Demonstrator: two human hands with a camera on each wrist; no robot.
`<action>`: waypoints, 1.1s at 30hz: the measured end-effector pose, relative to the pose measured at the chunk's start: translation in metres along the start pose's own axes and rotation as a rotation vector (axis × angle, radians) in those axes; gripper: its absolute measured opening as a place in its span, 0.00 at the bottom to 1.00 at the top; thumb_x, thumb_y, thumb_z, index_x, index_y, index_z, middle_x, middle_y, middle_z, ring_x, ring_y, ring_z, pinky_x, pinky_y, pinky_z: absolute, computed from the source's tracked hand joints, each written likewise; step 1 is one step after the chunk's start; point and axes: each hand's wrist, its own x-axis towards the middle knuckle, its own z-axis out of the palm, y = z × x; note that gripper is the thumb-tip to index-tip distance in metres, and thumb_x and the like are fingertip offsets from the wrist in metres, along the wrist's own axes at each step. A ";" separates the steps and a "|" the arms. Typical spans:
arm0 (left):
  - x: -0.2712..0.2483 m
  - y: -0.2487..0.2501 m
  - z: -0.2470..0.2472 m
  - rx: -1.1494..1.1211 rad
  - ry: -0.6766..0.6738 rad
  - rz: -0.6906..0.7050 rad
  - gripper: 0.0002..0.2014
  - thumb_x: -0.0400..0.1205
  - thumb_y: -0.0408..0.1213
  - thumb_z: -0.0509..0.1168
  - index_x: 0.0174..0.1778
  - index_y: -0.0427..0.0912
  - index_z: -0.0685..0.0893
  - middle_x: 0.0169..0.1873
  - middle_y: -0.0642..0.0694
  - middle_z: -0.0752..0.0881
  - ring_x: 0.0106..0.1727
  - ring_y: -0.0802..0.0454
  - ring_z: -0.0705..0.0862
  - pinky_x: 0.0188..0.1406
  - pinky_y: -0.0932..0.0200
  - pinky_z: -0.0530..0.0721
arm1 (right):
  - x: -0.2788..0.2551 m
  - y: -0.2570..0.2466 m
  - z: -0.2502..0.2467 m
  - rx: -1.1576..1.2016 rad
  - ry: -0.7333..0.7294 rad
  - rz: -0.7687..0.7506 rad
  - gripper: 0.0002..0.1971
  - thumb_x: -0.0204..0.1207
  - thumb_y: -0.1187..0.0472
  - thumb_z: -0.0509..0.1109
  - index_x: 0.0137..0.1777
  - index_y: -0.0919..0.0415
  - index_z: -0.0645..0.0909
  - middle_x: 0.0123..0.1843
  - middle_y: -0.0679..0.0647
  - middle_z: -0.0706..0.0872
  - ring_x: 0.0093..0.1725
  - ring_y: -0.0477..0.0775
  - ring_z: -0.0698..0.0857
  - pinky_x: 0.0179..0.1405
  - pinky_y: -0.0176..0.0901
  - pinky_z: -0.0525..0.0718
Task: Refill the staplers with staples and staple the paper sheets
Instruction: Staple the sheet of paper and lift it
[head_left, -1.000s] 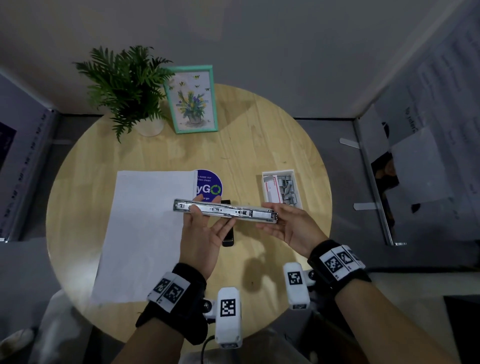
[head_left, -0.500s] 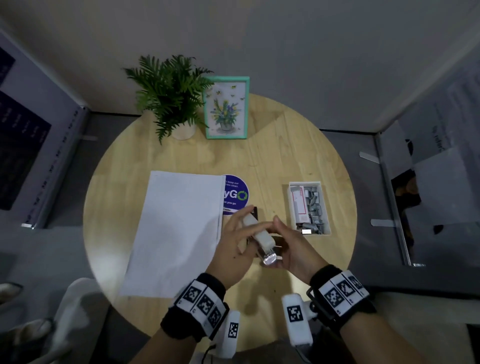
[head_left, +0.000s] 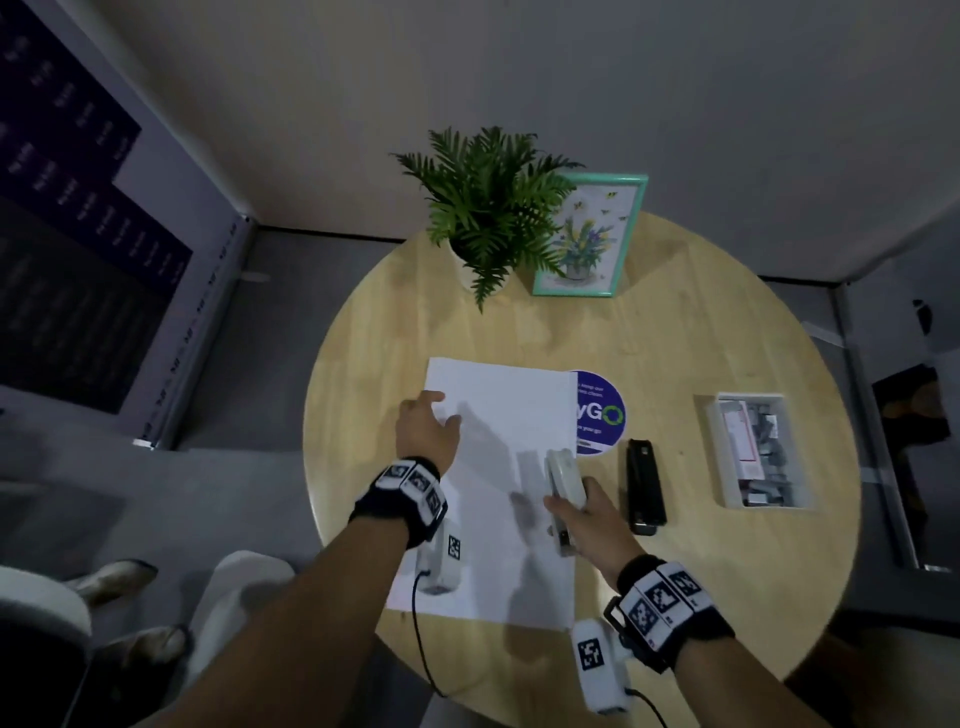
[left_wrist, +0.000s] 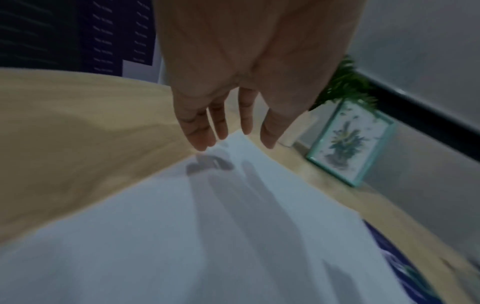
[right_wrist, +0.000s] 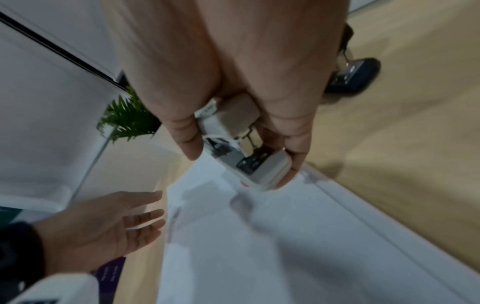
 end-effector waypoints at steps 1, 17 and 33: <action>0.013 -0.002 -0.004 0.035 -0.015 -0.040 0.22 0.80 0.38 0.68 0.69 0.40 0.76 0.67 0.36 0.76 0.58 0.39 0.82 0.61 0.52 0.78 | 0.003 0.002 0.008 -0.019 0.020 -0.005 0.15 0.77 0.58 0.70 0.58 0.63 0.72 0.43 0.62 0.82 0.40 0.59 0.83 0.37 0.50 0.83; 0.056 0.006 -0.018 -0.022 -0.042 0.077 0.08 0.80 0.34 0.67 0.49 0.32 0.86 0.46 0.38 0.89 0.47 0.41 0.85 0.43 0.60 0.74 | 0.018 0.022 0.022 -0.272 0.127 -0.058 0.15 0.69 0.70 0.71 0.50 0.56 0.70 0.45 0.48 0.75 0.46 0.54 0.78 0.35 0.36 0.72; -0.103 0.084 -0.115 -0.551 -0.410 0.417 0.11 0.85 0.32 0.61 0.58 0.37 0.87 0.48 0.42 0.93 0.48 0.45 0.92 0.46 0.55 0.89 | -0.091 -0.221 0.000 0.603 0.411 -0.717 0.07 0.76 0.58 0.71 0.48 0.60 0.79 0.35 0.58 0.87 0.37 0.61 0.87 0.35 0.56 0.86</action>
